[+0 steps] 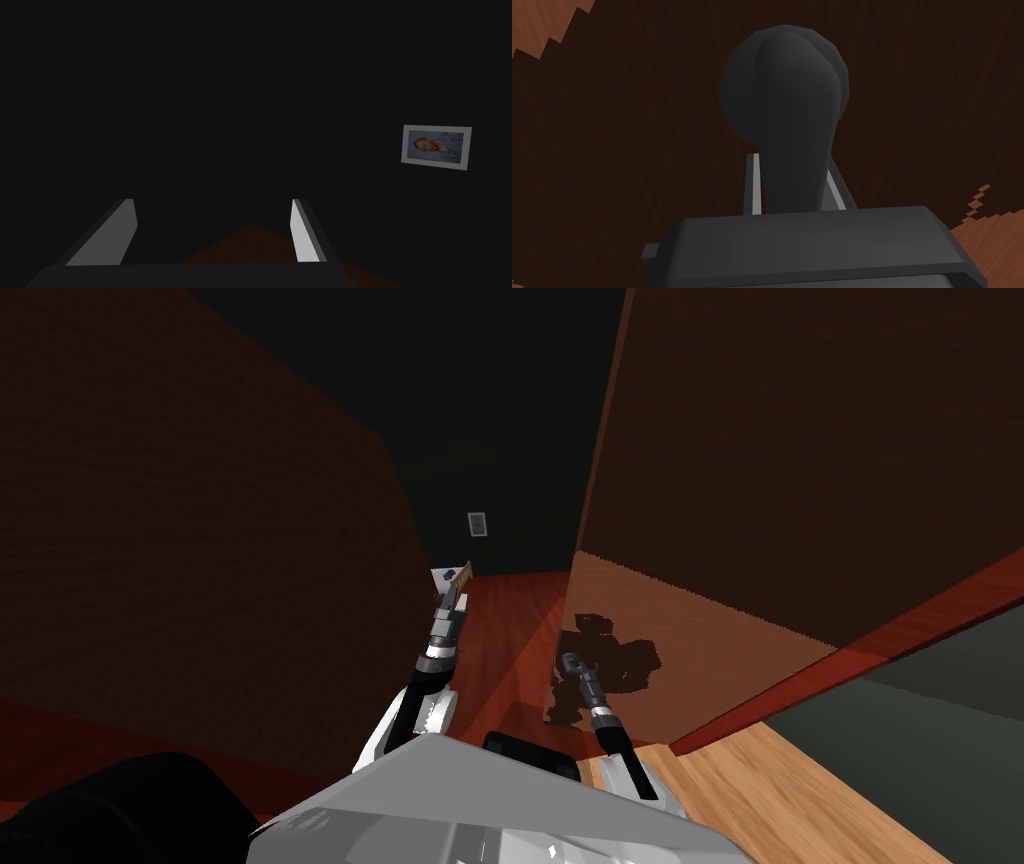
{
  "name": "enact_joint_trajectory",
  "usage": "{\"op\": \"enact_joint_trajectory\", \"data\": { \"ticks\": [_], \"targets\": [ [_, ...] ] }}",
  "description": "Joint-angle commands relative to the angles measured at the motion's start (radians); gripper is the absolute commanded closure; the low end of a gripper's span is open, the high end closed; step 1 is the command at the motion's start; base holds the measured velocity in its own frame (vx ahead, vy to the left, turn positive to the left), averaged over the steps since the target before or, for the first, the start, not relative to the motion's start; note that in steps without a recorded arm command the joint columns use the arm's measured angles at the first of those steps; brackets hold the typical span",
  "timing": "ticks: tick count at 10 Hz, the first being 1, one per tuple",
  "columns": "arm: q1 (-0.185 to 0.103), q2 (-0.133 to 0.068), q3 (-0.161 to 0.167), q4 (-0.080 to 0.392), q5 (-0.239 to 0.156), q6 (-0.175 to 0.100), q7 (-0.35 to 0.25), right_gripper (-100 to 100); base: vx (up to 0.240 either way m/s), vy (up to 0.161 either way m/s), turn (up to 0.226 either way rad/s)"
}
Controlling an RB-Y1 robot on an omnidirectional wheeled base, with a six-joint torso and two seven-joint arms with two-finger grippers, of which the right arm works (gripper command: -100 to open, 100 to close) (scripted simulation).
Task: Push the door open
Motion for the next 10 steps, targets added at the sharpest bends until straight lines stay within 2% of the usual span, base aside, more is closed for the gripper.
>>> {"op": "enact_joint_trajectory", "data": {
  "ticks": [1,10],
  "targets": [
    [-0.002,-0.007,-0.03,-0.005,-0.009,0.002,0.009,100,0.139,0.091,-0.051],
    [-0.021,0.009,-0.145,0.038,-0.044,0.006,0.046,100,0.147,0.103,-0.06]
  ]
}}
